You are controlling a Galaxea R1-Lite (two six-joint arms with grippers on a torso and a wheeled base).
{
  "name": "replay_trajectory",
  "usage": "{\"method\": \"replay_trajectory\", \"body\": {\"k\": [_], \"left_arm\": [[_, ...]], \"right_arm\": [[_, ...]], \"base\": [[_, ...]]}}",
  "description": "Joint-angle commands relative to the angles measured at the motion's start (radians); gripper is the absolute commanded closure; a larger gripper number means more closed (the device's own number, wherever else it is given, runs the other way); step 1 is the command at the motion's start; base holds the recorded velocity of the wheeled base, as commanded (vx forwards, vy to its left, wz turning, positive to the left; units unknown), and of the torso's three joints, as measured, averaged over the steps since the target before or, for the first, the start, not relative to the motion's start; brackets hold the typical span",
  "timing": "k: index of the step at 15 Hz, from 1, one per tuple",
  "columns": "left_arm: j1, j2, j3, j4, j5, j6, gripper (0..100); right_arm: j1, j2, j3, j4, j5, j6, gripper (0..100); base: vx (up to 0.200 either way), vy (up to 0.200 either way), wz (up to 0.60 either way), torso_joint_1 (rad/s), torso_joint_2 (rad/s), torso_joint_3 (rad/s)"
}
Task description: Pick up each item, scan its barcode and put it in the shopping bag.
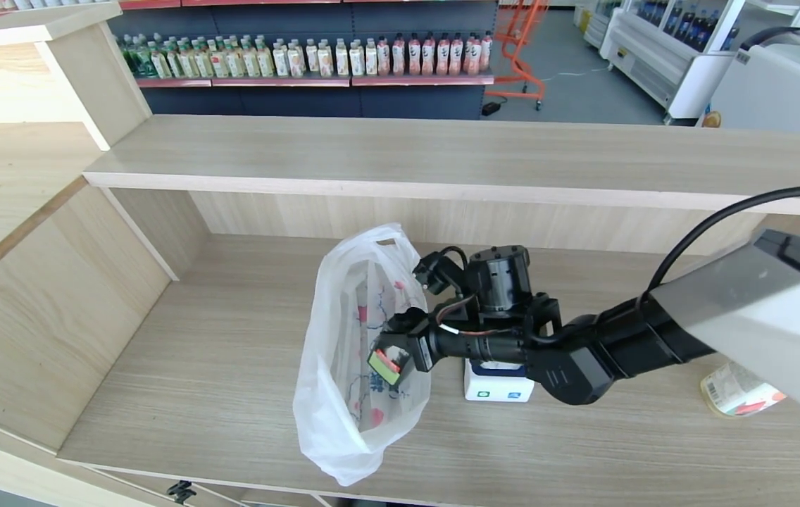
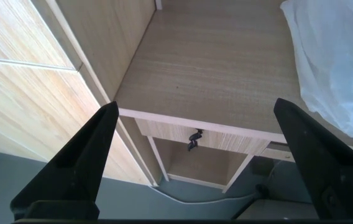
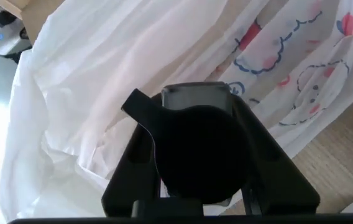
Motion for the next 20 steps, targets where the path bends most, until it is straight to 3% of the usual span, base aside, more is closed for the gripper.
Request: {"method": "replay_trajectory", "body": {"k": [1, 5, 6, 11, 16, 18, 20], "left_arm": [[0.0, 0.0, 0.0, 0.0, 0.001, 0.0, 0], [0.0, 0.001, 0.0, 0.0, 0.001, 0.0, 0], [0.0, 0.0, 0.0, 0.0, 0.001, 0.0, 0], [0.0, 0.001, 0.0, 0.0, 0.001, 0.0, 0], [0.0, 0.0, 0.0, 0.0, 0.001, 0.0, 0], [0.0, 0.0, 0.0, 0.0, 0.001, 0.0, 0], [0.0, 0.0, 0.0, 0.0, 0.001, 0.0, 0]], "right_arm": [[0.018, 0.053, -0.038, -0.001, 0.001, -0.023, 100], [0.024, 0.066, -0.072, -0.002, 0.001, -0.066, 100], [0.025, 0.062, -0.078, -0.015, 0.002, -0.049, 0], [0.004, 0.027, -0.072, -0.047, 0.019, 0.046, 0], [-0.084, -0.143, 0.075, -0.044, 0.022, 0.339, 0], [-0.116, -0.293, 0.143, -0.024, 0.077, 0.502, 0], [-0.127, -0.516, 0.288, 0.039, 0.149, 0.531, 0]], "base": [[0.0, 0.0, 0.0, 0.0, 0.0, 0.0], [0.0, 0.0, 0.0, 0.0, 0.0, 0.0], [0.0, 0.0, 0.0, 0.0, 0.0, 0.0], [0.0, 0.0, 0.0, 0.0, 0.0, 0.0], [0.0, 0.0, 0.0, 0.0, 0.0, 0.0], [0.0, 0.0, 0.0, 0.0, 0.0, 0.0], [0.0, 0.0, 0.0, 0.0, 0.0, 0.0]]}}
